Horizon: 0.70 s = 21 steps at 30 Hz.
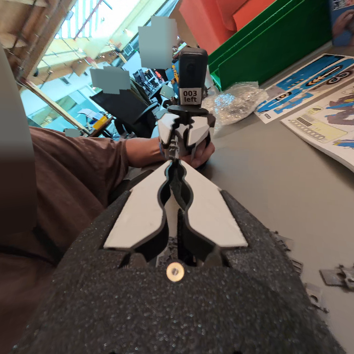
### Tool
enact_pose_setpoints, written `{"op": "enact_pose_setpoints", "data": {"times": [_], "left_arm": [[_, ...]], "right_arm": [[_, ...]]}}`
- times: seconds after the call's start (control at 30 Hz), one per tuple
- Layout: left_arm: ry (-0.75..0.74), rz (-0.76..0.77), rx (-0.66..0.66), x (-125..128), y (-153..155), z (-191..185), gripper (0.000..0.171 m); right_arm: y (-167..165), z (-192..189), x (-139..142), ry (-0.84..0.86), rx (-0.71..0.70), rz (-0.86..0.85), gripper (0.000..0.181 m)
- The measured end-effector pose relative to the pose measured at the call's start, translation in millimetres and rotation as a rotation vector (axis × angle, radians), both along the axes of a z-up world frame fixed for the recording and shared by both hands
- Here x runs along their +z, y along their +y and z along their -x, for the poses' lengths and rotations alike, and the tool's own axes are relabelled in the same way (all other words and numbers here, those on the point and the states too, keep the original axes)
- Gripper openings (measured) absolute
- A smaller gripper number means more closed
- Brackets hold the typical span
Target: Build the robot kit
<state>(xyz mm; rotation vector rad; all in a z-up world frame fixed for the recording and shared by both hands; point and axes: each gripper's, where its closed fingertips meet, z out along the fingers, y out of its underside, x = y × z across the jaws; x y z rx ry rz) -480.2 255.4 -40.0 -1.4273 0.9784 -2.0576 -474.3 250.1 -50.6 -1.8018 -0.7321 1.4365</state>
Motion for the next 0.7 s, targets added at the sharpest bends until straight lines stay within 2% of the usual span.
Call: {"op": "enact_pose_setpoints", "data": {"times": [0.17, 0.27, 0.4, 0.57, 0.7], "left_arm": [[0.062, 0.004, 0.001, -12.1, 0.5, -6.3, 0.027], [0.071, -0.006, -0.024, -13.6, -3.8, -5.9, 0.012], [0.031, 0.072, -0.078, -7.9, -7.7, -3.0, 0.009], [-0.019, 0.165, -0.119, -1.0, -9.9, -0.2, 0.007], [-0.012, 0.082, -0.079, -0.8, -8.0, 0.7, 0.007]], "right_arm": [[5.4, -0.2, -4.2, -0.081, -0.056, -0.074, 0.002], [4.6, 1.1, -9.9, -0.169, -0.068, -0.129, 0.002], [0.5, 4.0, -6.1, -0.201, -0.051, -0.188, 0.003], [-4.8, 7.8, 2.9, -0.036, -0.002, -0.061, 0.004], [-4.0, 8.7, 4.5, 0.081, 0.020, 0.073, 0.008]]}}
